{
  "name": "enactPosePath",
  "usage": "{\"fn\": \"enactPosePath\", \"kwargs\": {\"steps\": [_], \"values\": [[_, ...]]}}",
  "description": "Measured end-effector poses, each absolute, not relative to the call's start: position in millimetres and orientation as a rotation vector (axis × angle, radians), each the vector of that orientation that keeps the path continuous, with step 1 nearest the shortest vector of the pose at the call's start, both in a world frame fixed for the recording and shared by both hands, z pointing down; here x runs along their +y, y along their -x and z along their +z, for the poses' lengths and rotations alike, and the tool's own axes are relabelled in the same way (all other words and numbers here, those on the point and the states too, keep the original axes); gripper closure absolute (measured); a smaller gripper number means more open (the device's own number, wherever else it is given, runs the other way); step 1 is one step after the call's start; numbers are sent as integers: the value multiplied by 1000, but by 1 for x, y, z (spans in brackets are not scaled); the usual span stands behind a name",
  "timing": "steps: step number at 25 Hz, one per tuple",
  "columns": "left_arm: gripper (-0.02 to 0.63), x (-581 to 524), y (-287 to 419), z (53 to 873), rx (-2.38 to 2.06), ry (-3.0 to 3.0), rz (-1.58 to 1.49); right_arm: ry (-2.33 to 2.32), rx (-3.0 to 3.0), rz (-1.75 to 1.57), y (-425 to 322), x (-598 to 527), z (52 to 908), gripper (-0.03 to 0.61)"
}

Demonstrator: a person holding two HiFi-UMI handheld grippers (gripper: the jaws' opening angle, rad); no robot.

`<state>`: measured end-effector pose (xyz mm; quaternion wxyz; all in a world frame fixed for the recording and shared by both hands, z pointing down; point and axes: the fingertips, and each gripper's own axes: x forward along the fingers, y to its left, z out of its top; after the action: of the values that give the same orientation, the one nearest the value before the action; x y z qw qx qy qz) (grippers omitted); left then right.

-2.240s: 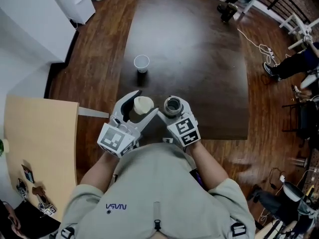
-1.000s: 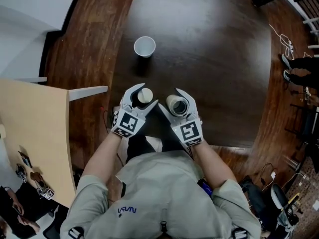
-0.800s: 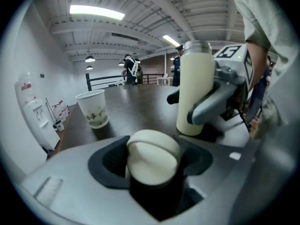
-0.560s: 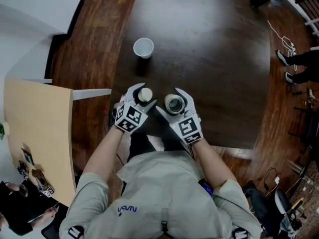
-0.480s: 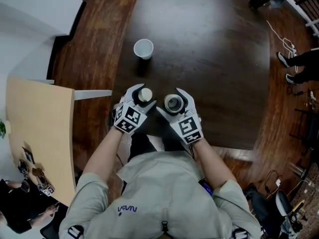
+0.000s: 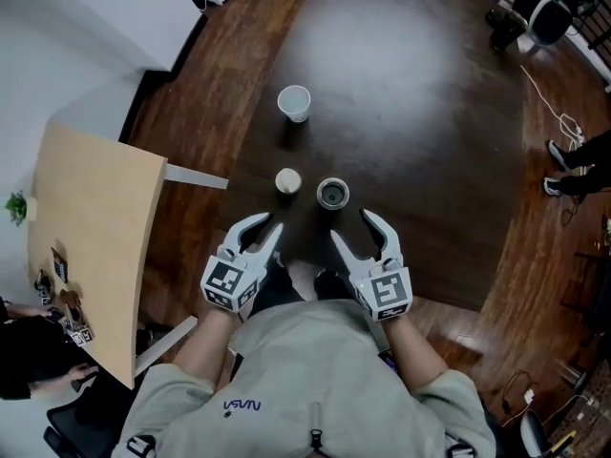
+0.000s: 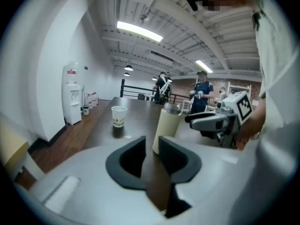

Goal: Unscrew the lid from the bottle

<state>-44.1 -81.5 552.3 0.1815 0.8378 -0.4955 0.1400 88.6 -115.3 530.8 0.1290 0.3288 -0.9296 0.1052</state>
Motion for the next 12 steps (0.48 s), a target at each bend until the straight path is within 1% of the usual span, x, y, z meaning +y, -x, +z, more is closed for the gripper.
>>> {"fn": "enactPosePath", "kwargs": {"steps": [1, 2, 4, 5, 12], "values": [[578, -71, 42, 544, -1421, -2351, 351, -974, -2721, 284, -92, -112, 519, 374], [611, -62, 38, 536, -1436, -2339, 311, -982, -2736, 266, -93, -108, 508, 460], [611, -50, 25, 521, -1439, -2344, 252, -978, -2755, 252, -93, -101, 493, 551], [611, -47, 17, 513, -1432, -2364, 233, -973, -2761, 248, -92, -98, 488, 578], [611, -33, -14, 433, -1483, -2513, 38, -935, -2863, 216, -78, -63, 441, 578]]}}
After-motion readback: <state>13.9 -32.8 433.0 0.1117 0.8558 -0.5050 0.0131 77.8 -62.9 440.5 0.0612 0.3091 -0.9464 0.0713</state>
